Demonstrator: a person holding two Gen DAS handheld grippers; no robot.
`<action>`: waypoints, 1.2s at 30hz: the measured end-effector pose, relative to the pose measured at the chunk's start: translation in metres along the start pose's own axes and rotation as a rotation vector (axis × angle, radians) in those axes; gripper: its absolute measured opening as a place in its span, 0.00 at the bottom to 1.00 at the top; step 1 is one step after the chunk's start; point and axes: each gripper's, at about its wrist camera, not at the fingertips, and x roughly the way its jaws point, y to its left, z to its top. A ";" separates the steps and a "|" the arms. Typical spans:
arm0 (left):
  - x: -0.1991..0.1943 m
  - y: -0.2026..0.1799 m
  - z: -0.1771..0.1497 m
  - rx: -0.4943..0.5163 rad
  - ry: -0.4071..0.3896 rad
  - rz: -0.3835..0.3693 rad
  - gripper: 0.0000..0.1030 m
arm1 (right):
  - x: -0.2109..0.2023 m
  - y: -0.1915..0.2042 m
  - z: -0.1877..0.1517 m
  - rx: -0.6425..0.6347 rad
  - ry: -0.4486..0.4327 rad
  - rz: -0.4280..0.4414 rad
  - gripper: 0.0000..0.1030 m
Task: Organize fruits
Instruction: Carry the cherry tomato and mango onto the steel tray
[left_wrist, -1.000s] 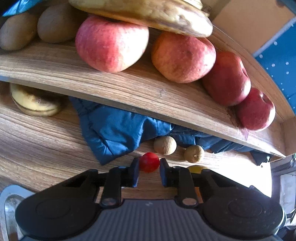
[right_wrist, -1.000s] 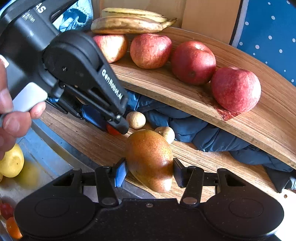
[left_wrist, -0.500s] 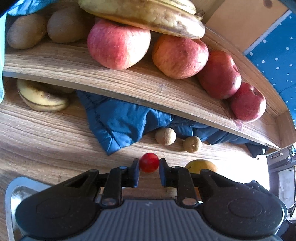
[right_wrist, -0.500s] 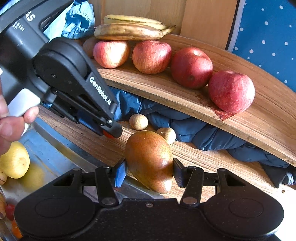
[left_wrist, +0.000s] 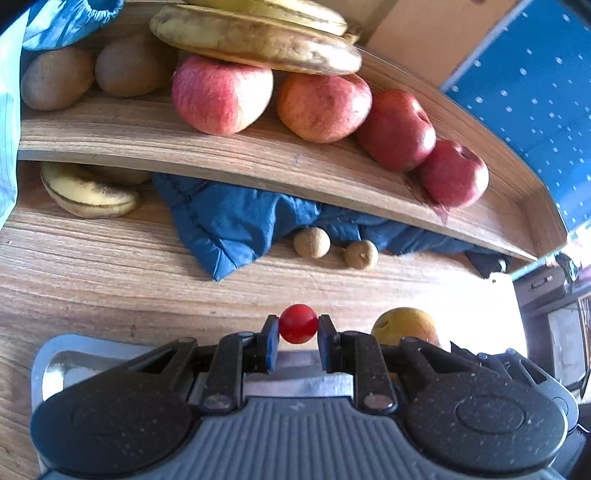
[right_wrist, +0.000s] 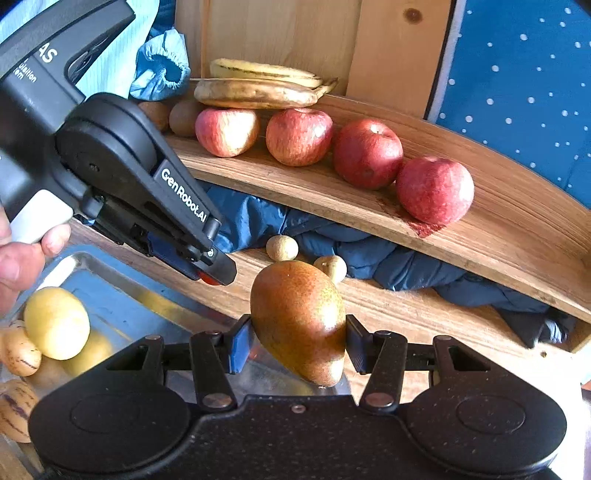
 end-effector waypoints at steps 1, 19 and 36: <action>-0.003 0.001 -0.002 0.008 0.003 -0.003 0.23 | -0.003 0.002 -0.002 0.003 0.001 -0.002 0.52; -0.019 0.005 -0.045 0.132 0.099 -0.032 0.23 | -0.033 0.041 -0.044 0.052 0.090 -0.003 0.52; -0.018 -0.004 -0.066 0.259 0.169 -0.037 0.23 | -0.054 0.050 -0.066 0.128 0.118 -0.058 0.52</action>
